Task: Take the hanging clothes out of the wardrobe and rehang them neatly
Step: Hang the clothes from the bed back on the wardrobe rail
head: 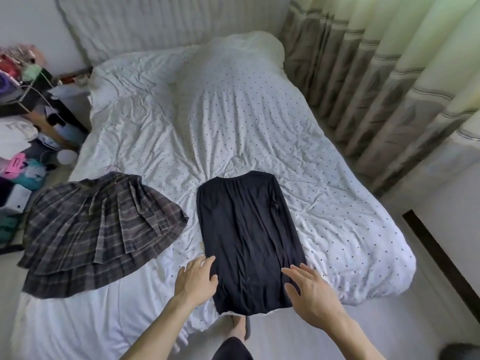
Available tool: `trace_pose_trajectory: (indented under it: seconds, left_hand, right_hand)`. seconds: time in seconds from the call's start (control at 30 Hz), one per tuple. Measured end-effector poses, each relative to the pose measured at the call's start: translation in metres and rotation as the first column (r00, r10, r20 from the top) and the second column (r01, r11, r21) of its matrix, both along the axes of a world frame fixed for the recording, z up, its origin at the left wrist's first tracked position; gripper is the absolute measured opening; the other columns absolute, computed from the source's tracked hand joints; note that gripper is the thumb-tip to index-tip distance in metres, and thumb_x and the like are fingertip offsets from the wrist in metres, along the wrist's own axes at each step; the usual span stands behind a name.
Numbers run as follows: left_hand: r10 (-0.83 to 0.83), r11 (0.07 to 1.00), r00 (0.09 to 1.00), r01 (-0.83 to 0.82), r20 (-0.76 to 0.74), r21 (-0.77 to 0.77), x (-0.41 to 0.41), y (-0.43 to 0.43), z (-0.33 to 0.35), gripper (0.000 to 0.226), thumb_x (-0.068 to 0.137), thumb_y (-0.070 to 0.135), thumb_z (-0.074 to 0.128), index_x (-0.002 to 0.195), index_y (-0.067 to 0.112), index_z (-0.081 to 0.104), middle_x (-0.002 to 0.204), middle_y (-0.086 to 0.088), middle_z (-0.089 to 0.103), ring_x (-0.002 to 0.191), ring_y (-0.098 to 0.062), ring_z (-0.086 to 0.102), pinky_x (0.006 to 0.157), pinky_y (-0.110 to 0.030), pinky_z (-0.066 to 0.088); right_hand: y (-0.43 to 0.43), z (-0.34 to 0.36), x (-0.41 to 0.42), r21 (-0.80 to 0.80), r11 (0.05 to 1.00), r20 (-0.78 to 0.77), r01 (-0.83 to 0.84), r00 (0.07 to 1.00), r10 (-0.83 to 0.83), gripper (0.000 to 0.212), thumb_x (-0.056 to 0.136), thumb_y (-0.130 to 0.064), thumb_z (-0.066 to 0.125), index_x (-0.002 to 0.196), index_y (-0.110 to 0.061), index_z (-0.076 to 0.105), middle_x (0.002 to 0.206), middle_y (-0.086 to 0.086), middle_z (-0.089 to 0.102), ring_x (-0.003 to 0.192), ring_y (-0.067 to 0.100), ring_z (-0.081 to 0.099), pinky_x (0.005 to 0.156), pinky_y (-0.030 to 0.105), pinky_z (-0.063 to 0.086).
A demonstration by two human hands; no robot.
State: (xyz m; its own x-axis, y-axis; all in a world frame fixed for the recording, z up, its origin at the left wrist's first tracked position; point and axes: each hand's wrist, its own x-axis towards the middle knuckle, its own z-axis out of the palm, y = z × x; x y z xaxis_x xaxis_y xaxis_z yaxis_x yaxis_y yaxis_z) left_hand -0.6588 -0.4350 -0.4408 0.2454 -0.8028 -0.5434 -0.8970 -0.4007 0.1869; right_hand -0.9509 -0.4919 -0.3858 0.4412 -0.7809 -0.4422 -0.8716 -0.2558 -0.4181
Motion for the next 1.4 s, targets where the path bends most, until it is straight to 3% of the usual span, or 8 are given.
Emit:
trace_pose_trajectory:
  seconds: [0.3, 0.47, 0.73, 0.87, 1.0, 1.17, 1.3, 1.4]
  left_hand:
    - [-0.032, 0.97, 0.997, 0.048, -0.069, 0.238, 0.043, -0.088, -0.069, 0.058, 0.1, 0.038, 0.04, 0.155, 0.026, 0.026, 0.158, 0.003, 0.032, 0.145, -0.02, 0.03, 0.117, -0.044, 0.028]
    - [-0.046, 0.941, 0.995, 0.073, -0.088, 0.331, 0.085, -0.173, -0.117, 0.058, 0.1, 0.035, 0.04, 0.155, 0.025, 0.026, 0.156, 0.001, 0.034, 0.141, -0.023, 0.035, 0.115, -0.043, 0.031]
    - [0.024, 0.969, 0.999, -0.016, -0.03, 0.248, 0.169, -0.336, -0.185, 0.063, 0.098, 0.033, 0.044, 0.157, 0.022, 0.022, 0.159, -0.007, 0.027, 0.141, -0.027, 0.035, 0.11, -0.044, 0.038]
    - [0.077, 0.98, 0.997, -0.076, -0.002, 0.181, 0.201, -0.4, -0.223, 0.064, 0.096, 0.032, 0.046, 0.155, 0.02, 0.025, 0.156, -0.009, 0.034, 0.14, -0.03, 0.036, 0.109, -0.049, 0.038]
    - [0.062, 0.978, 0.998, -0.066, 0.026, 0.199, 0.209, -0.428, -0.253, 0.057, 0.098, 0.032, 0.048, 0.151, 0.016, 0.033, 0.15, -0.011, 0.042, 0.137, -0.031, 0.041, 0.108, -0.05, 0.037]
    - [0.101, 0.989, 0.992, -0.108, 0.074, 0.096, 0.208, -0.431, -0.25, 0.039, 0.099, 0.032, 0.051, 0.131, 0.01, 0.05, 0.126, -0.014, 0.061, 0.116, -0.036, 0.057, 0.092, -0.046, 0.049]
    - [0.304, 0.951, 0.945, -0.295, -0.12, 0.088, 0.196, -0.417, -0.212, 0.025, 0.098, 0.03, 0.046, 0.097, 0.01, 0.061, 0.099, -0.008, 0.065, 0.085, -0.027, 0.058, 0.079, -0.036, 0.047]
    - [0.389, 0.921, 0.884, -0.375, -0.258, 0.105, 0.175, -0.392, -0.175, 0.03, 0.094, 0.028, 0.056, 0.066, 0.023, 0.046, 0.069, 0.001, 0.055, 0.065, -0.018, 0.05, 0.063, -0.03, 0.038]
  right_hand:
    - [-0.082, -0.065, 0.045, 0.183, 0.982, -0.135, 0.047, 0.991, -0.023, 0.048, 0.105, -0.037, 0.033, 0.153, -0.03, 0.031, 0.155, -0.015, 0.037, 0.152, 0.015, 0.015, 0.117, 0.031, 0.028]
    - [-0.152, -0.118, 0.087, 0.305, 0.949, -0.22, 0.084, 0.975, -0.016, 0.051, 0.105, -0.037, 0.035, 0.154, -0.028, 0.028, 0.162, -0.006, 0.025, 0.153, 0.018, 0.01, 0.12, 0.034, 0.023]
    - [-0.253, -0.208, 0.153, 0.388, 0.91, -0.302, 0.143, 0.953, -0.021, 0.06, 0.104, -0.038, 0.036, 0.158, -0.029, 0.013, 0.167, 0.004, -0.002, 0.153, 0.028, 0.001, 0.121, 0.043, 0.021]
    - [-0.267, -0.244, 0.17, 0.46, 0.871, -0.39, 0.171, 0.921, 0.025, 0.067, 0.101, -0.042, 0.039, 0.158, -0.033, 0.003, 0.166, 0.004, -0.013, 0.151, 0.04, -0.003, 0.119, 0.055, 0.018]
    - [-0.263, -0.262, 0.168, 0.511, 0.835, -0.396, 0.202, 0.918, 0.021, 0.071, 0.1, -0.044, 0.041, 0.158, -0.036, 0.0, 0.165, 0.001, -0.015, 0.152, 0.038, -0.007, 0.12, 0.056, 0.017]
    - [-0.265, -0.259, 0.155, 0.501, 0.844, -0.382, 0.191, 0.924, 0.017, 0.067, 0.101, -0.04, 0.041, 0.157, -0.039, 0.005, 0.167, -0.002, -0.008, 0.153, 0.029, -0.002, 0.121, 0.05, 0.019]
    - [-0.269, -0.245, 0.145, 0.512, 0.817, -0.367, 0.264, 0.927, -0.069, 0.06, 0.101, -0.04, 0.042, 0.157, -0.028, 0.022, 0.164, 0.003, 0.019, 0.151, 0.027, 0.017, 0.119, 0.043, 0.026]
    - [-0.269, -0.22, 0.146, 0.536, 0.763, -0.325, 0.361, 0.922, -0.208, 0.057, 0.101, -0.042, 0.043, 0.153, -0.02, 0.031, 0.151, 0.004, 0.044, 0.136, 0.023, 0.042, 0.109, 0.034, 0.038]
